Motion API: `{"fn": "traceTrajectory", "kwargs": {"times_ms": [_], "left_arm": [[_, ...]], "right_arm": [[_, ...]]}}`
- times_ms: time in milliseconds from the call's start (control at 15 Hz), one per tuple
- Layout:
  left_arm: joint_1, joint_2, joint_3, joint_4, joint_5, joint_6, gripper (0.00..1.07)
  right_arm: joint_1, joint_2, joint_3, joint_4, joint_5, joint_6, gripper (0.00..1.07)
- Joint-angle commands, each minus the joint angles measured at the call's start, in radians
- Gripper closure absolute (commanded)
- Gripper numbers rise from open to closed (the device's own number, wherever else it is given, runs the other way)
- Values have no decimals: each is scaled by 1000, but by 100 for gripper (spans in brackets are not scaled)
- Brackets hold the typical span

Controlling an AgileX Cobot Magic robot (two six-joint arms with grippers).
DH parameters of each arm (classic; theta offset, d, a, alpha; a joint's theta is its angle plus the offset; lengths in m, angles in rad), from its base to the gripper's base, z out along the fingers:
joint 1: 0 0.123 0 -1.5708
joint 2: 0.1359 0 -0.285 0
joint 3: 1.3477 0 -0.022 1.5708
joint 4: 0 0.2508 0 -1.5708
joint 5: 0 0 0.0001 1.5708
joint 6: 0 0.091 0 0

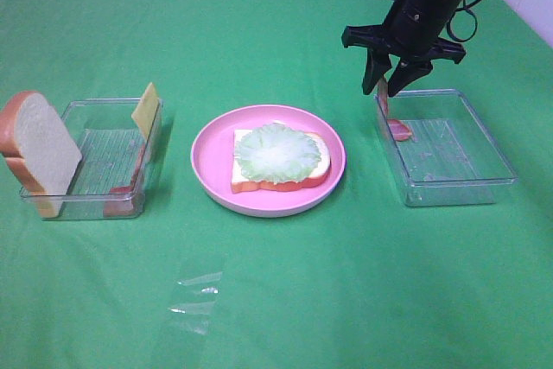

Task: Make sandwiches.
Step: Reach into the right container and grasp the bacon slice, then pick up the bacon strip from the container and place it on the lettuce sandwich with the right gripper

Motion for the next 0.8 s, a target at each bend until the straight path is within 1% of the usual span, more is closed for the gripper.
{"fn": "traceTrajectory", "kwargs": {"times_ms": [67, 133, 200, 267, 600, 733, 800], "left_arm": [[1, -9, -1, -9, -11, -2, 9], [1, -9, -1, -9, -11, -2, 9], [1, -9, -1, -9, -11, -2, 9], [1, -9, -1, -9, -11, -2, 9], [1, -9, -1, -9, -11, -2, 9], [1, -9, -1, -9, -11, -2, 9], [1, -9, -1, -9, -11, -2, 9]], "right_arm": [[0, 8, -3, -9, 4, -4, 81], [0, 8, -3, -10, 4, -3, 87], [0, 8, -3, -31, 4, 0, 103], [0, 8, -3, -47, 9, 0, 107], [0, -8, -3, -66, 30, 0, 107], [0, -40, -3, -60, 31, 0, 107], [0, -89, -3, -57, 31, 0, 107]]}}
